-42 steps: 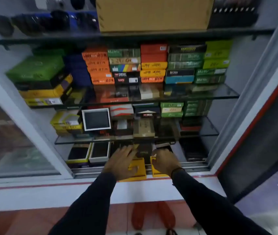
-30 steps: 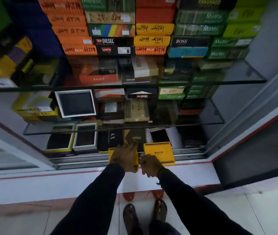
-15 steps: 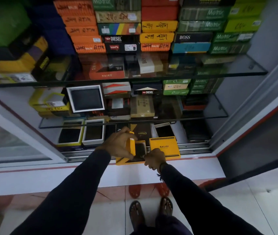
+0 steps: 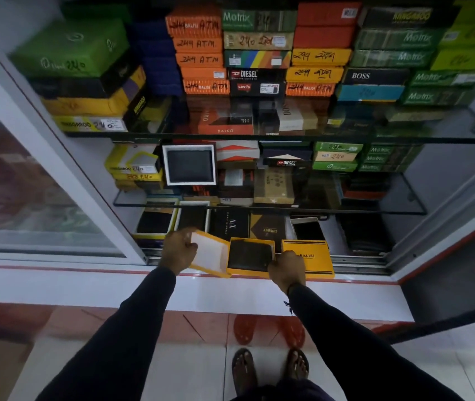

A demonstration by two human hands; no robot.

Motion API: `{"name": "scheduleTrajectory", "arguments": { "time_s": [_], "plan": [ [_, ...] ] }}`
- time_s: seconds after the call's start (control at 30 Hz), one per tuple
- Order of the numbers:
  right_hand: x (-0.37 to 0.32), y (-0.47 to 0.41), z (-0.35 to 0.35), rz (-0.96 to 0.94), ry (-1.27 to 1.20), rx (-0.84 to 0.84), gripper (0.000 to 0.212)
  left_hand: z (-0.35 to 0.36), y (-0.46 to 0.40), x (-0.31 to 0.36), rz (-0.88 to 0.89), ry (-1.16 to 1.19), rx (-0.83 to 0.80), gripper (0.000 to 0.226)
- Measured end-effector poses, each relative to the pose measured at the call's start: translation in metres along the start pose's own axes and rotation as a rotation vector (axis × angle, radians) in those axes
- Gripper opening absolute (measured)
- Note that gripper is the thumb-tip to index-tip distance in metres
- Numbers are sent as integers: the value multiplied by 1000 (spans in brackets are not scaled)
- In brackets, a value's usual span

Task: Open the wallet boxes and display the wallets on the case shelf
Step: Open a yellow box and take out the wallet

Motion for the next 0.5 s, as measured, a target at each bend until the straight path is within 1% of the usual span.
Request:
{"name": "scheduleTrajectory", "arguments": {
  "time_s": [0.07,0.1,0.13,0.17,0.23,0.27,0.33,0.43,0.5],
  "plan": [
    [-4,0,1,-33,8,7,18,12,2,-16,-114,123,-25,57],
    [-7,0,2,-53,17,8,18,20,4,-22,-184,186,-31,60],
    [-11,1,2,-73,32,2,18,27,7,-26,-248,230,-19,59],
    [-14,1,3,-91,50,-4,19,34,9,-29,-301,252,3,52],
    [-16,2,3,-108,68,-14,19,49,14,-30,-364,243,37,30],
    [-15,2,3,-105,71,-19,19,57,16,-29,-381,241,37,22],
    [-13,2,1,-94,85,-26,19,73,19,-26,-388,262,7,16],
    [-12,-4,1,-88,119,-61,17,79,19,-20,-358,172,39,13],
    [-13,-10,4,-80,125,-98,16,79,15,-19,-342,193,55,14]
  ]
}}
Point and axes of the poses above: each hand's wrist, its own y-axis away from the middle knuckle, its own z-axis out of the palm, x = y × z, the point moved 10 cm from there along -y, towards the middle knuckle, and after that the axes turned 10 degrees about -z, right-handed, at the moved point
